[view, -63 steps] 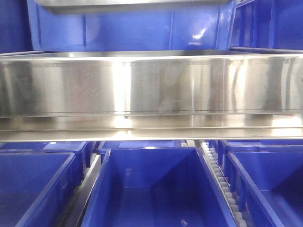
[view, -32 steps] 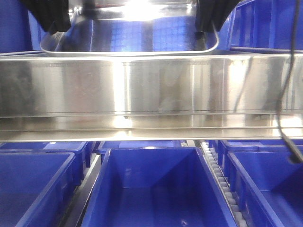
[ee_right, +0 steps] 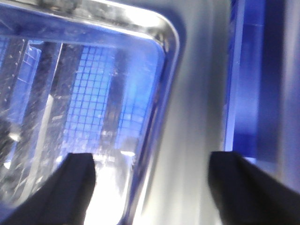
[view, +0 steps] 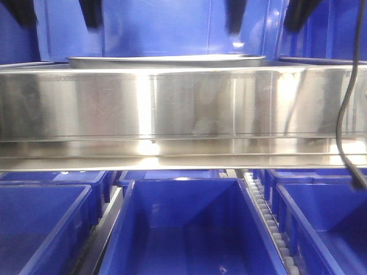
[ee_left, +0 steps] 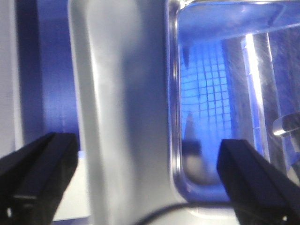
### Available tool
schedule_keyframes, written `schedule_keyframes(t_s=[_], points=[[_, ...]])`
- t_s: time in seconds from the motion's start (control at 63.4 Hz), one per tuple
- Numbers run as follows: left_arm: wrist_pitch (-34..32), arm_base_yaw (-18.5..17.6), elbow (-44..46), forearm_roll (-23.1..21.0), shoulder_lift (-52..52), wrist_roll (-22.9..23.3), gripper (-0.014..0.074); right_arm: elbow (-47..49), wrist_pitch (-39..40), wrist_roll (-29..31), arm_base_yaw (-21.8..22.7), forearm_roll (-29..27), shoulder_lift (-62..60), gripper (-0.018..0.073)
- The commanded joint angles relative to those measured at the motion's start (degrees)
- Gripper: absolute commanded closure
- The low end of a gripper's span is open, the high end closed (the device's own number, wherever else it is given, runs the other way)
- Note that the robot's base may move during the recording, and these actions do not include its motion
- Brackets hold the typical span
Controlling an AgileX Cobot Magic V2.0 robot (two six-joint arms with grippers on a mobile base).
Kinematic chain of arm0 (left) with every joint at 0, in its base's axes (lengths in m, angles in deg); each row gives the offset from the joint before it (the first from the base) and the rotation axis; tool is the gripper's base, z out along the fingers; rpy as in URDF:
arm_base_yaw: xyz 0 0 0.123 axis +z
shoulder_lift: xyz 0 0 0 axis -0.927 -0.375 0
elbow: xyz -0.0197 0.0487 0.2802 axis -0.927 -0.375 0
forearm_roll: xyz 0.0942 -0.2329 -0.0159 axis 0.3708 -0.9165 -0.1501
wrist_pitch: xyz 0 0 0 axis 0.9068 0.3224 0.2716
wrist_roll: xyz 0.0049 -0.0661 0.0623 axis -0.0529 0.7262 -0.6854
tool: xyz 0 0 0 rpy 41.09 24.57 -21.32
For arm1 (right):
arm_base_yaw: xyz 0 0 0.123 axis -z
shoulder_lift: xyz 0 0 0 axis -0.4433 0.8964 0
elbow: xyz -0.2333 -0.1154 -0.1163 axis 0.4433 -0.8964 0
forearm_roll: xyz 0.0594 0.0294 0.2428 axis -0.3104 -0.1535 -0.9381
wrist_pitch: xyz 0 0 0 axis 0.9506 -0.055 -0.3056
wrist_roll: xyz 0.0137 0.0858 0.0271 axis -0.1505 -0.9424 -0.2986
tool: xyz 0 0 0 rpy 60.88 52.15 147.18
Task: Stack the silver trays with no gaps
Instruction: 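Lower the tray into the larger silver tray and open both grippers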
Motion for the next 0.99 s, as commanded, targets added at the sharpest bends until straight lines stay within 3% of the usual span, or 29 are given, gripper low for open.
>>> schedule_keyframes(t_s=[0.0, 0.11, 0.205, 0.441, 0.662, 0.977], points=[[-1.04, -1.62, 2.29, 0.98, 6.63, -0.49, 0.0078, 1.91, 1.33, 0.96, -0.38, 1.63, -5.99, 0.0175], [-2.66, -3.43, 1.28, 1.65, 11.21, -0.49, 0.0157, 1.5, 1.63, 1.36, -1.54, 2.13, -10.54, 0.0373], [-4.19, -5.22, -1.44, 2.55, 15.47, -0.49, 0.0287, -0.08, 2.35, 1.36, -2.76, 3.29, -14.62, 0.0516], [-11.43, -9.77, -13.86, 2.95, 28.11, -0.49, 0.0653, -10.68, 7.81, 1.38, -6.44, 4.53, -28.3, 0.0508], [-21.69, -14.85, -28.98, 2.47, 39.99, -0.49, 0.0638, -27.78, 16.85, 4.0, -7.96, 4.53, -41.8, 0.0508], [-45.67, -22.87, -53.54, 2.22, 58.27, -0.49, 0.0638, -57.19, 38.03, 7.33, -7.96, 4.66, -65.03, 0.0508]])
